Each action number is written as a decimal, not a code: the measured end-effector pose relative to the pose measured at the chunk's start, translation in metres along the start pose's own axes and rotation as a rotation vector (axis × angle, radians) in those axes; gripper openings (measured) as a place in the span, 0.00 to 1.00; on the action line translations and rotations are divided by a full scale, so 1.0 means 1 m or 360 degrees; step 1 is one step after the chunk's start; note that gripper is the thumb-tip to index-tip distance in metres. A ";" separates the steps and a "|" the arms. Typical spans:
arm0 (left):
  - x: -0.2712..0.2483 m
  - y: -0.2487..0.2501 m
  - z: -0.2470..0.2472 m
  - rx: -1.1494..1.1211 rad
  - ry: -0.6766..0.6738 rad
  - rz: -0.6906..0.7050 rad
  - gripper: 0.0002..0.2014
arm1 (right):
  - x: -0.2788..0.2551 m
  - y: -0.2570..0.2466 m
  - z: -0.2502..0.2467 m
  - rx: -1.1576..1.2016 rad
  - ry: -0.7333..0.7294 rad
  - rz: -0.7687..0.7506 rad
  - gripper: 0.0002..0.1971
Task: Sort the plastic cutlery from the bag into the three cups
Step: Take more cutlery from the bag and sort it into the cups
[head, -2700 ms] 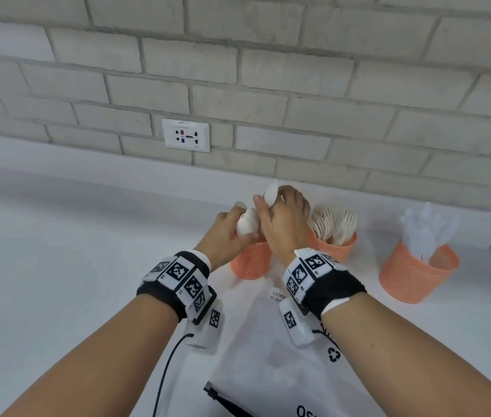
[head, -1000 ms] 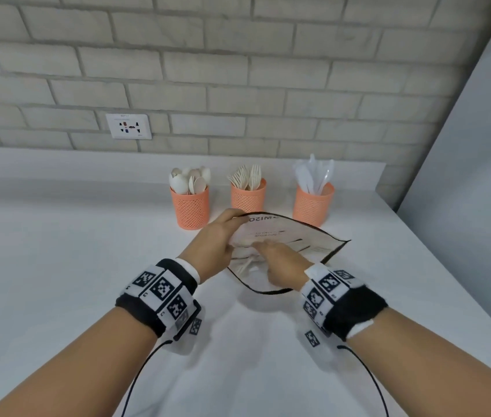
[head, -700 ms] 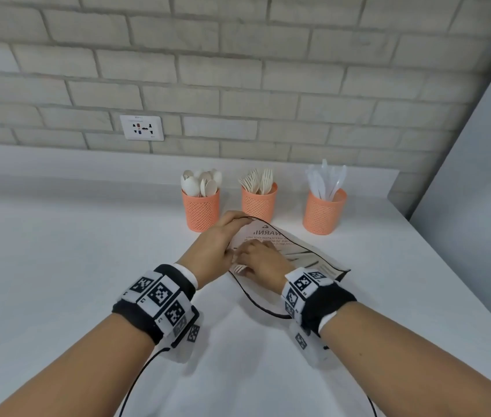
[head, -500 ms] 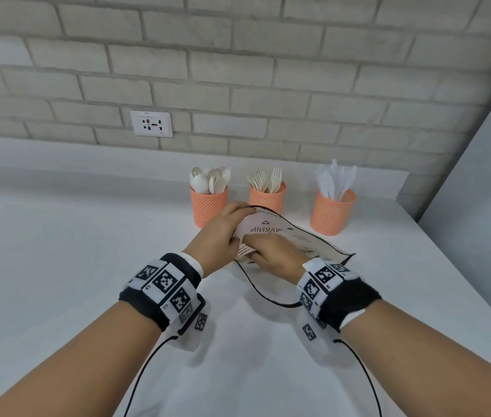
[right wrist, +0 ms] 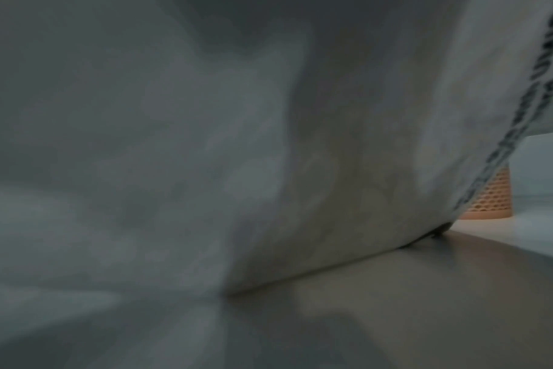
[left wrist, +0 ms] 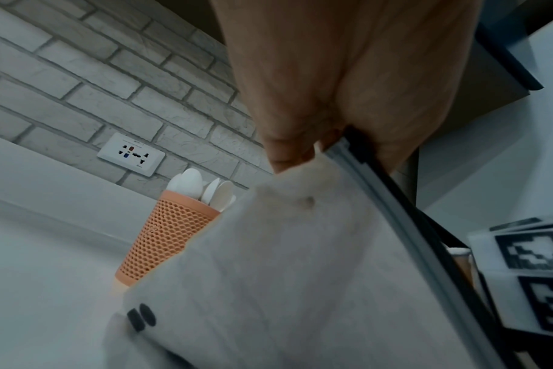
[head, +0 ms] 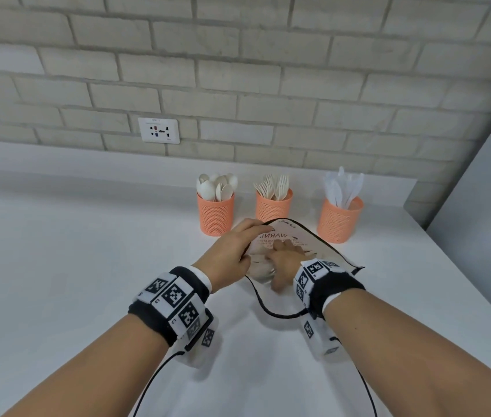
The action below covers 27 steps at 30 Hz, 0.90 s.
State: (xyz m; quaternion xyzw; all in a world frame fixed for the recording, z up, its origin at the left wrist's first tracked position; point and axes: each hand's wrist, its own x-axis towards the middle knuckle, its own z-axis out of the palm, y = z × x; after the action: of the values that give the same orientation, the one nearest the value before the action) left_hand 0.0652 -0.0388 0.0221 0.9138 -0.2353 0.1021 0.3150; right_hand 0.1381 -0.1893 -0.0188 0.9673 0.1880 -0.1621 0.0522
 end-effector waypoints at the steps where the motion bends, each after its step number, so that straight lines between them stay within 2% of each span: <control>1: 0.000 0.000 0.000 -0.0008 0.0004 -0.0005 0.32 | 0.000 0.000 0.001 -0.0008 0.0021 0.0003 0.38; 3: -0.001 0.000 -0.001 -0.0005 0.0015 -0.0010 0.32 | 0.001 0.002 0.005 0.0123 0.0051 0.0010 0.33; 5: -0.001 -0.001 0.000 0.0003 0.0023 -0.0010 0.32 | 0.001 0.003 0.008 0.0208 0.0065 -0.0024 0.34; 8: -0.002 -0.002 0.001 0.0015 0.0024 -0.0008 0.32 | 0.002 -0.002 0.009 0.0089 0.0038 -0.0072 0.35; 16: -0.002 -0.011 -0.002 0.0052 -0.0030 0.0028 0.33 | -0.002 0.002 0.014 0.0257 0.0242 -0.0154 0.13; 21: 0.000 -0.015 -0.008 0.0118 -0.0032 0.0012 0.32 | -0.009 0.015 0.007 0.0638 0.0292 -0.0155 0.20; 24: 0.006 -0.016 -0.009 0.0137 -0.0031 -0.0002 0.31 | -0.013 0.020 0.004 0.0745 0.0223 -0.0162 0.11; 27: 0.013 -0.019 -0.011 0.0123 -0.0055 -0.0047 0.30 | -0.019 0.026 0.003 0.0817 0.0247 -0.0166 0.10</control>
State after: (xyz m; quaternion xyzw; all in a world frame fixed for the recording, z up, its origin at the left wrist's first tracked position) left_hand 0.0855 -0.0238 0.0255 0.9303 -0.2229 0.0908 0.2768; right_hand 0.1306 -0.2208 -0.0138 0.9473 0.1938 -0.1324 -0.2178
